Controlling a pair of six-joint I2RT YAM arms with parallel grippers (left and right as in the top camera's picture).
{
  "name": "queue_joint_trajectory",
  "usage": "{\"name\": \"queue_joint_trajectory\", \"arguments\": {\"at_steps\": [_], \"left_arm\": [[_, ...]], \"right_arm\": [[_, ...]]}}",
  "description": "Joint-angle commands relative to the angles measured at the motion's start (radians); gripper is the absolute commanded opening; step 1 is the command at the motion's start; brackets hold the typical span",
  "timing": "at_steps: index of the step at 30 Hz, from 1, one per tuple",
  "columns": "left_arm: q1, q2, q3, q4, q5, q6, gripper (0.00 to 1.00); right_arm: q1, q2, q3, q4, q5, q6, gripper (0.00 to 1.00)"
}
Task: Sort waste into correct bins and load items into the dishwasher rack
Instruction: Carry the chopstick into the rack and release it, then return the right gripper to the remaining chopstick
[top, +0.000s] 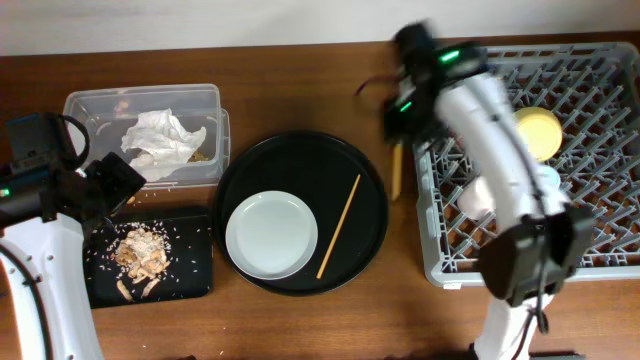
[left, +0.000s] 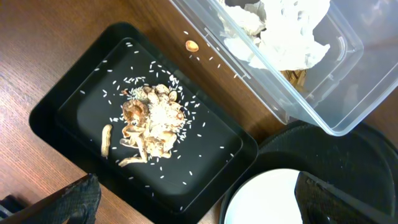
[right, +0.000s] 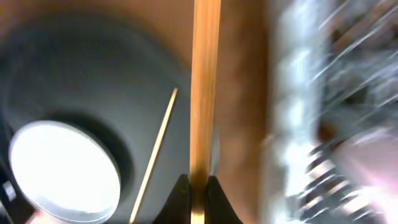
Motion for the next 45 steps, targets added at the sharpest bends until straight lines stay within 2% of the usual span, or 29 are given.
{"name": "queue_joint_trajectory", "arguments": {"at_steps": [1,5,14,16,19,20,21,22,24,25,30,35,39,41,43,45], "left_arm": [[0.005,-0.013,0.008,-0.001,-0.003,0.006,0.99],[0.005,-0.013,0.008,-0.001,-0.003,0.006,0.99],[0.005,-0.013,0.008,-0.001,-0.003,0.006,0.99],[0.005,-0.013,0.008,-0.001,-0.003,0.006,0.99],[0.005,-0.013,0.008,-0.001,-0.003,0.006,0.99],[0.005,-0.013,0.008,-0.001,-0.003,0.006,0.99],[0.005,-0.013,0.008,-0.001,-0.003,0.006,0.99],[0.005,-0.013,0.008,-0.001,-0.003,0.006,0.99],[0.005,-0.013,0.008,-0.001,-0.003,0.006,0.99],[0.005,-0.013,0.008,-0.001,-0.003,0.006,0.99],[0.005,-0.013,0.008,-0.001,-0.003,0.006,0.99],[0.005,-0.013,0.008,-0.001,-0.003,0.006,0.99],[0.005,-0.013,0.008,-0.001,-0.003,0.006,0.99],[0.005,-0.013,0.008,-0.001,-0.003,0.006,0.99],[0.005,-0.013,0.008,-0.001,-0.003,0.006,0.99],[0.005,-0.013,0.008,-0.001,-0.003,0.006,0.99]], "right_arm": [[-0.124,-0.015,0.098,0.011,0.005,-0.22,0.04],[-0.204,-0.013,0.06,0.117,0.001,-0.25,0.04],[-0.2,-0.012,-0.171,0.356,0.001,-0.275,0.04],[-0.2,-0.012,-0.206,0.371,0.001,-0.272,0.07],[-0.2,-0.012,-0.227,0.373,0.0,-0.272,0.25],[-0.198,-0.012,-0.227,0.37,0.0,-0.272,0.38],[-0.195,-0.012,-0.227,0.369,-0.003,-0.272,0.56],[-0.194,-0.012,-0.227,0.366,-0.02,-0.273,0.68],[-0.194,-0.012,-0.226,0.356,-0.079,-0.272,0.81],[-0.194,-0.013,-0.225,0.347,-0.109,-0.272,0.83],[-0.187,-0.042,-0.178,0.234,-0.274,-0.266,0.81],[-0.122,-0.108,-0.174,0.133,-0.284,-0.14,0.8],[-0.002,-0.11,-0.177,0.083,-0.266,-0.061,0.8],[0.079,-0.106,-0.197,0.084,-0.138,0.101,0.79],[0.175,-0.106,-0.251,0.105,0.039,0.344,0.63],[0.246,-0.106,-0.312,0.14,0.125,0.48,0.6]]}}
